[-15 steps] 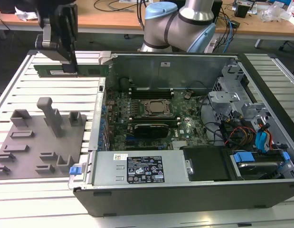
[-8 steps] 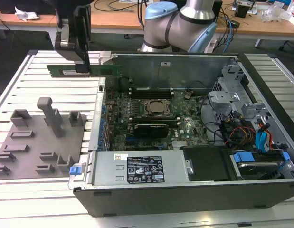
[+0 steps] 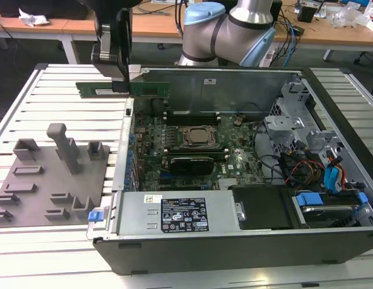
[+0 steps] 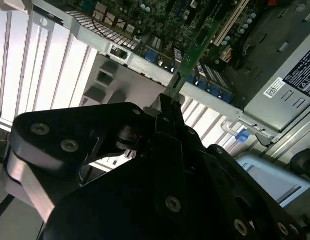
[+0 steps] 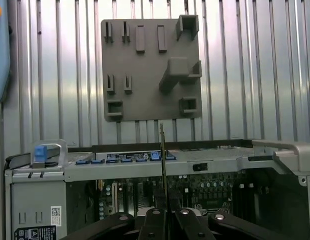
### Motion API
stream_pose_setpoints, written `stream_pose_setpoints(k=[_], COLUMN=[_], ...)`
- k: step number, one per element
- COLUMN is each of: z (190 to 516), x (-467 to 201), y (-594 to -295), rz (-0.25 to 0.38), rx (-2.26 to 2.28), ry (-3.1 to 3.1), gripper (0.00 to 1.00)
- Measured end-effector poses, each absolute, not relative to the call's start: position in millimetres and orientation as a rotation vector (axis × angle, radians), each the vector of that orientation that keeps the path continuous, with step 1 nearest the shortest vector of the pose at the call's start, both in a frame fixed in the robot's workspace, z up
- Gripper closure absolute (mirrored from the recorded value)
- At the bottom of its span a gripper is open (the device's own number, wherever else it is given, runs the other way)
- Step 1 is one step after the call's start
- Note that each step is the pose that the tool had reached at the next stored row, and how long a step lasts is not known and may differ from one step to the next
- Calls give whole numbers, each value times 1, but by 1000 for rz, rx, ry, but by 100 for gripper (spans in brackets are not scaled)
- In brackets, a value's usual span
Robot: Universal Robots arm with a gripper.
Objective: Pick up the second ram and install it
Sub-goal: 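Pick up the second ram and move it above second insertion slot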
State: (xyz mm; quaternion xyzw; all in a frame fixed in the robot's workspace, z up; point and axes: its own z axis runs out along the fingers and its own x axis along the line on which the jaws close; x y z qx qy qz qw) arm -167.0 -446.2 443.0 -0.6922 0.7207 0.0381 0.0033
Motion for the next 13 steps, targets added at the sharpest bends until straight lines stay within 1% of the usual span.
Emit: stream_pose_setpoints(k=[2,5,13], z=[442,441,437], x=[-162,-160,-138], y=[-446,-446,-440], rz=[121,173,181], rx=[-2170,-2122,-2111], ry=[2260,2255,2264], gripper=[87,87,87])
